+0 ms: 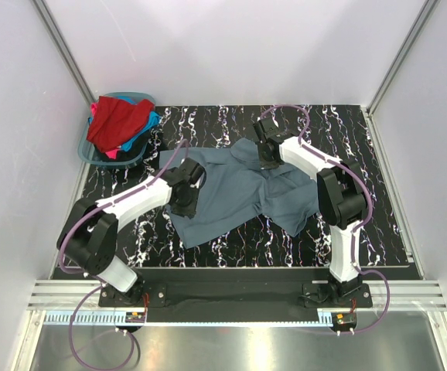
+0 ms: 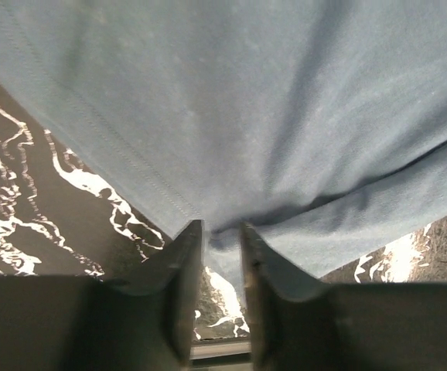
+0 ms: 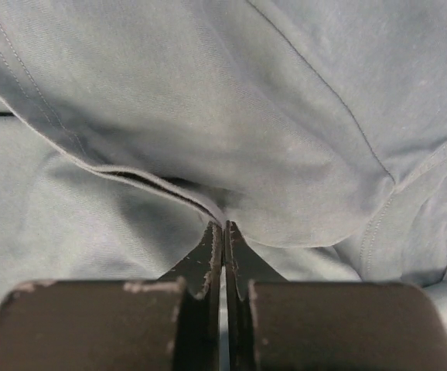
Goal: Fold and stack the t-shirts
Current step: Flatten the tshirt out
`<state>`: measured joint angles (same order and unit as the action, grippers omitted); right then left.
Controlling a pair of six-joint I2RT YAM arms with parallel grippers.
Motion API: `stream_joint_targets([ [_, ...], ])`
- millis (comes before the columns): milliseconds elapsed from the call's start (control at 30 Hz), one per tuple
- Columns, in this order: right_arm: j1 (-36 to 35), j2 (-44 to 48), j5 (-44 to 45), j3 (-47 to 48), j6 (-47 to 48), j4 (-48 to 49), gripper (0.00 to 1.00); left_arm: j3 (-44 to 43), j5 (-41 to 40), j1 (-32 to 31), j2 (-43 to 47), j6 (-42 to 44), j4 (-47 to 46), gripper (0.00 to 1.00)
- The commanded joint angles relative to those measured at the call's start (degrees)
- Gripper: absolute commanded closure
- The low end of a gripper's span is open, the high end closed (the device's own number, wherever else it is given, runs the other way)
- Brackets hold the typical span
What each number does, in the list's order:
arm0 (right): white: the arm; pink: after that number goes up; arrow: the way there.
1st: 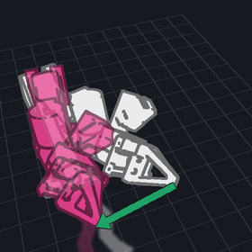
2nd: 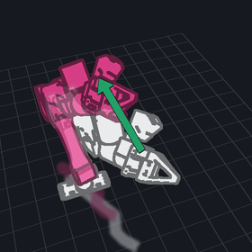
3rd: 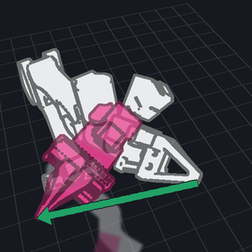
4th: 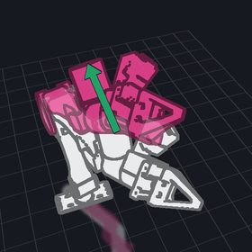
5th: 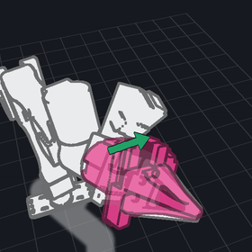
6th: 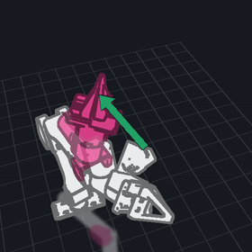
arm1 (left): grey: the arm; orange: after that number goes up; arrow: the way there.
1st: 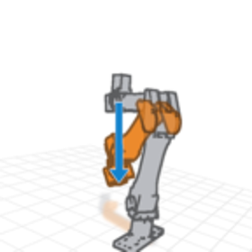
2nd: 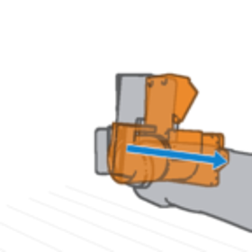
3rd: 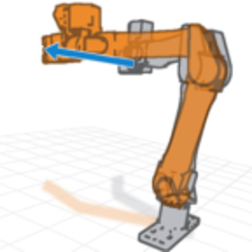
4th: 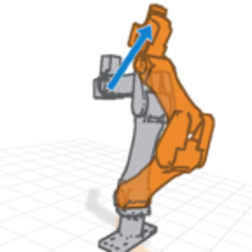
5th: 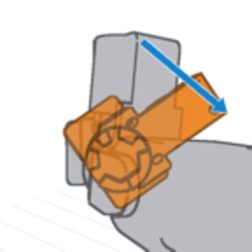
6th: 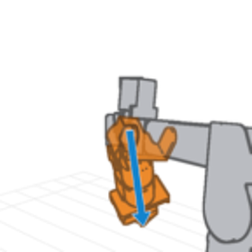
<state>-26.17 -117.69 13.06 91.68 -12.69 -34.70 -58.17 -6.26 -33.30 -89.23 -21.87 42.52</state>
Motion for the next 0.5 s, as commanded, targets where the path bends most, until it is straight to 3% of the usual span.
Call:
stream_joint_targets([
  [0, -0.19, 1.31, 2.85, 2.1, 0.21, 1.39, 1.0, -2.2, -2.43, 1.3, 3.36, -0.02, 0.28, 0.62],
  [67, -0.19, 2.37, 3.63, 1.32, 0.21, 1.47, 1.0, -4.66, -3.75, 3.15, 3.01, -0.37, 0.02, 0.45],
  [133, -0.11, 3.6, 3.9, 0.44, 0.21, 1.47, 1.0, -8.94, -6.2, 5.77, 1.61, -0.54, -0.25, 0.36],
  [333, 0.86, 5.19, 4.6, -6.24, -1.81, 1.91, 1.0, -23.18, -9.91, 13.42, -9.02, -3.97, -3.84, 0.32],
  [467, 2.09, 8.52, 4.96, -15.79, -4.44, 3.93, 1.0, -30.41, -13.68, 15.54, -16.92, -3.98, -5.34, 0.32],
])
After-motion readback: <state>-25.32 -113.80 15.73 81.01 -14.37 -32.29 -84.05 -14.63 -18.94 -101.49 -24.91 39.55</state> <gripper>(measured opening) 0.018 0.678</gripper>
